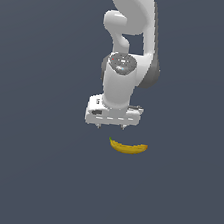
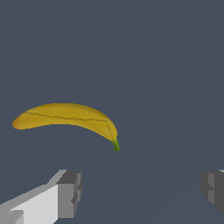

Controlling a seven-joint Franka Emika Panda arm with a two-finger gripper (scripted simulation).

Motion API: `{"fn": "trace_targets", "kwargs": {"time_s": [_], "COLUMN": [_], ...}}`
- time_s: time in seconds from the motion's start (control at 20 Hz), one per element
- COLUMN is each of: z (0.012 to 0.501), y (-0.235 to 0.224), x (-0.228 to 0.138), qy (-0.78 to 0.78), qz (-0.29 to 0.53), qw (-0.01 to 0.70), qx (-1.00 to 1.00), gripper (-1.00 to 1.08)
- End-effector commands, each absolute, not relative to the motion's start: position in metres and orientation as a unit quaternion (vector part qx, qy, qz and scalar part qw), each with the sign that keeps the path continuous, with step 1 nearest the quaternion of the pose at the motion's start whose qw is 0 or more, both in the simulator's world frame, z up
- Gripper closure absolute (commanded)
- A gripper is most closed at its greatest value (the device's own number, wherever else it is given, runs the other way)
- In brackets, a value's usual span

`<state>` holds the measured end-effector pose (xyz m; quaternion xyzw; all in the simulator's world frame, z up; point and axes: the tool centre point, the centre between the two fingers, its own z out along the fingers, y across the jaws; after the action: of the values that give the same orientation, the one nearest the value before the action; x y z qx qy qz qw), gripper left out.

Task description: Pick up the object and move it to a goal position.

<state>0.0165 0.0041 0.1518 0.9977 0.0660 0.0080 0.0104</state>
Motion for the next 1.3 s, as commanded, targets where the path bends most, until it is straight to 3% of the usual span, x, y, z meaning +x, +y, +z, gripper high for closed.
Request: {"fn": "trace_targets", "kwargs": {"time_s": [0.0,1.25], "z": [0.148,0.097], "y": [0.008,0.062], "x": [0.018,0.03], "qy": [0.094,0.47], "qz": [0.007,-0.004], "qw": [0.011,0.009], "qx": [0.996,0.882], "gripper": [-0.92,-0.92]}}
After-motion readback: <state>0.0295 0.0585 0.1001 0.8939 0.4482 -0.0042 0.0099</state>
